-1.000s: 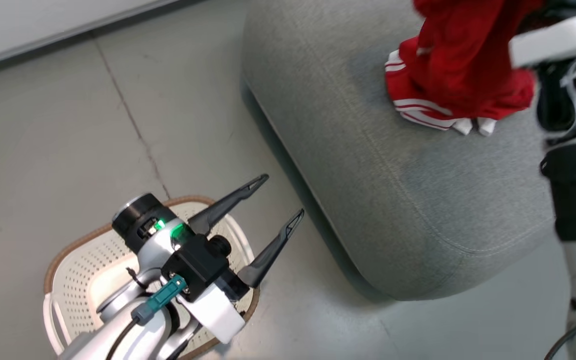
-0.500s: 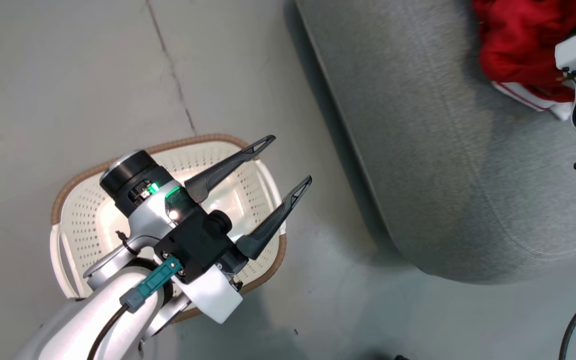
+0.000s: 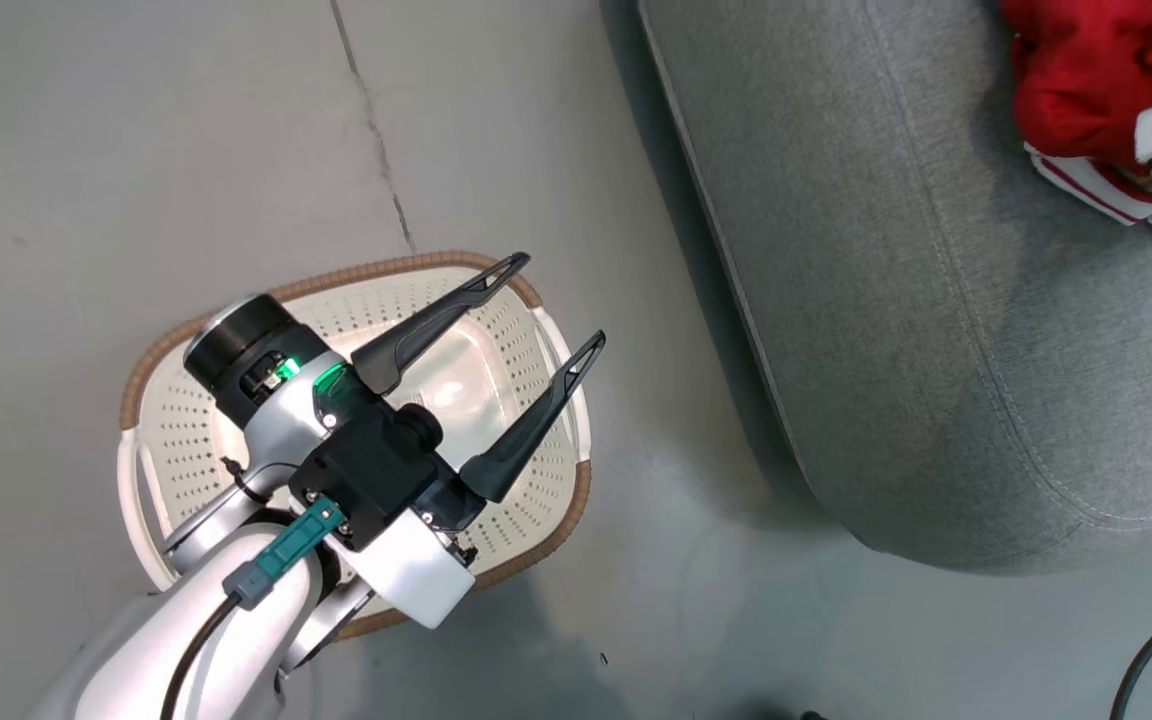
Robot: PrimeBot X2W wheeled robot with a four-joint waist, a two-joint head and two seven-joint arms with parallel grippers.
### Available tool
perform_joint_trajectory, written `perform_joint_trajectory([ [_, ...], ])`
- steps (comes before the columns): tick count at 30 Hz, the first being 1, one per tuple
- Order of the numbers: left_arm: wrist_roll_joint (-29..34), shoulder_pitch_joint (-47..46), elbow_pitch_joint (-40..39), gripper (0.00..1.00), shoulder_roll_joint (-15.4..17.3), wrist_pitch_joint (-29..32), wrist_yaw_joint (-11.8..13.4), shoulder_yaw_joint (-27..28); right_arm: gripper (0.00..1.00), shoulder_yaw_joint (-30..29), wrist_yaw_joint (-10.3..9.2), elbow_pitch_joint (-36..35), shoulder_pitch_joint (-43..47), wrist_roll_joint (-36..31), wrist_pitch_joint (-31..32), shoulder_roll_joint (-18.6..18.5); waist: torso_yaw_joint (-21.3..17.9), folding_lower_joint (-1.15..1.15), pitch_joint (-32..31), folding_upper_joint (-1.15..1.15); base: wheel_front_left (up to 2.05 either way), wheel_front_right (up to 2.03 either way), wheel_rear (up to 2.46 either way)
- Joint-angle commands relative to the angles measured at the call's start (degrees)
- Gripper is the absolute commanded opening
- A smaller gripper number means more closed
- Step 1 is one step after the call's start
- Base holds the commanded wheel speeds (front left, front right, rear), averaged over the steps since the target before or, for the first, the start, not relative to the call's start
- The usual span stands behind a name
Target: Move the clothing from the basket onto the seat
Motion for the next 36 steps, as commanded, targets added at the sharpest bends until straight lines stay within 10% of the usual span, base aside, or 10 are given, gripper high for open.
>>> perform_joint_trajectory([
  [1,-0.48,0.58,0.50,1.00,-0.15,-0.51,0.47,0.36,1.00,-0.08,0.02,-1.06,1.57,-0.89,-0.30,-0.04,0.26,0.00,-1.54,0.00,0.00,0.00,0.00],
  [36,-14.20,19.22,11.47,1.00,-8.04,-8.79,13.92,15.46,1.00,7.38,0.02,-45.56,45.50,-6.81,7.88,6.36,15.34,0.00,-27.63,0.00,0.00,0.00,0.00],
])
